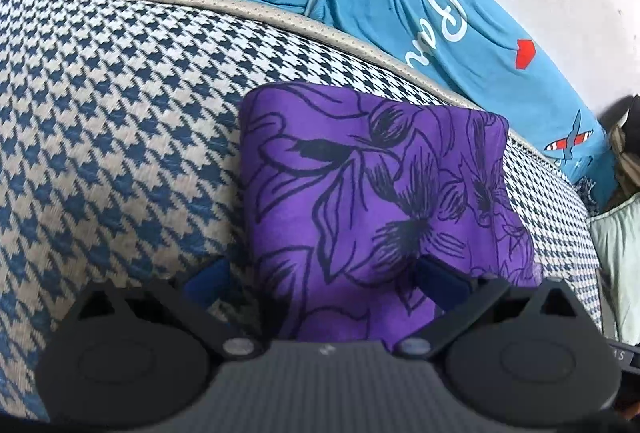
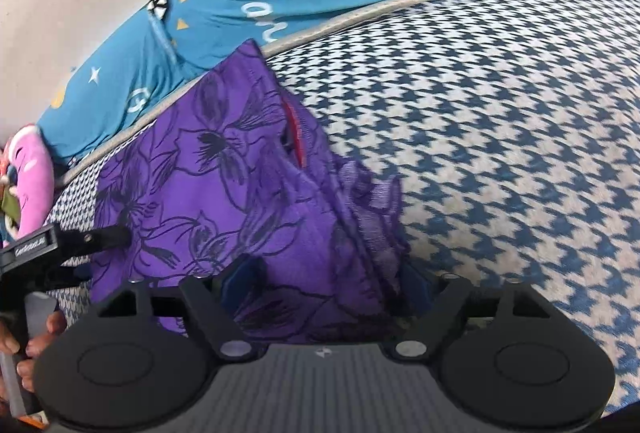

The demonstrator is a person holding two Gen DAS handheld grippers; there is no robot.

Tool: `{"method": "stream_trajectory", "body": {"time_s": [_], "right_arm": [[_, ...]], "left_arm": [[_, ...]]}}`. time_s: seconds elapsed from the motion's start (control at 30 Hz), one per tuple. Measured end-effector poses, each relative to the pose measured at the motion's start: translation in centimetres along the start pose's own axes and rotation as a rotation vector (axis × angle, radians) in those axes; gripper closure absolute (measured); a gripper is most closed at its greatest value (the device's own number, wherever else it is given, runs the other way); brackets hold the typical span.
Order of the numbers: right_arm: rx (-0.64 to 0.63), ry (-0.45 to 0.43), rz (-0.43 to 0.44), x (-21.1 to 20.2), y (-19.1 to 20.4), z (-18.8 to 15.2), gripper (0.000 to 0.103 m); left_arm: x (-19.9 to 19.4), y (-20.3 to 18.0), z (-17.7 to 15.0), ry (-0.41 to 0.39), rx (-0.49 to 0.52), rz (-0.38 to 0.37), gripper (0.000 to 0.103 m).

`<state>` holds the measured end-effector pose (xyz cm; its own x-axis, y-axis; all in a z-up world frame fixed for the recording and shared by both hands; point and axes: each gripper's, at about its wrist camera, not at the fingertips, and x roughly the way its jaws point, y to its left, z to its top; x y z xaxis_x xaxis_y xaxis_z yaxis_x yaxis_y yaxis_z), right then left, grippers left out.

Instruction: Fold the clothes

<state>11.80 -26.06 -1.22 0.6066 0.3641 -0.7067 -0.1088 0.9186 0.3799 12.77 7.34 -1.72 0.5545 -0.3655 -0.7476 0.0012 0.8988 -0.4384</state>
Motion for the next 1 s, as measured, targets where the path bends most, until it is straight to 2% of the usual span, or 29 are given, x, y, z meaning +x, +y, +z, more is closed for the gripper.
{"method": "stream_trajectory", "body": {"time_s": [0.07, 0.13, 0.17, 0.2, 0.3, 0.47, 0.53, 0.63, 0.7, 0.87, 1.0], "right_arm": [[-0.016, -0.004, -0.004, 0.4, 0.4, 0.0, 0.04], [-0.02, -0.004, 0.008, 0.7, 0.7, 0.1, 0.051], [-0.022, -0.005, 0.014, 0.9, 0.8, 0.1, 0.061], [-0.019, -0.002, 0.027, 1.0, 0.8, 0.2, 0.066], [-0.03, -0.011, 0.026, 1.1, 1.3, 0.2, 0.072], [-0.079, -0.039, 0.018, 0.7, 2.0, 0.2, 0.077], [-0.109, -0.055, 0.017, 0.4, 2.3, 0.1, 0.078], [-0.154, -0.093, 0.016, -0.3, 3.1, 0.0, 0.079], [-0.187, -0.122, 0.028, -0.9, 3.5, 0.0, 0.08], [-0.246, -0.19, 0.079, -2.6, 4.3, -0.2, 0.08], [-0.273, -0.225, 0.139, -3.5, 4.7, -0.4, 0.08]], "left_arm": [[0.3, -0.4, 0.1, -0.001, 0.011, -0.001, 0.0], [0.6, -1.0, 0.1, -0.004, 0.01, 0.007, 0.0], [0.8, -1.3, 0.1, 0.0, 0.013, -0.009, 0.0], [0.9, -1.6, 0.1, 0.005, 0.018, -0.021, 0.0], [1.3, -2.7, -0.1, 0.001, 0.042, -0.007, 0.004], [0.8, -3.3, -0.2, -0.032, 0.05, 0.015, 0.025], [0.3, -3.4, -0.2, -0.047, 0.053, 0.027, 0.043], [-0.6, -3.5, -0.3, -0.085, 0.046, 0.038, 0.06], [-1.5, -4.0, -0.3, -0.112, 0.067, 0.045, 0.067], [-3.6, -5.4, -0.5, -0.167, 0.138, 0.075, 0.072], [-5.9, -5.2, -0.1, -0.202, 0.144, 0.109, 0.073]]}}
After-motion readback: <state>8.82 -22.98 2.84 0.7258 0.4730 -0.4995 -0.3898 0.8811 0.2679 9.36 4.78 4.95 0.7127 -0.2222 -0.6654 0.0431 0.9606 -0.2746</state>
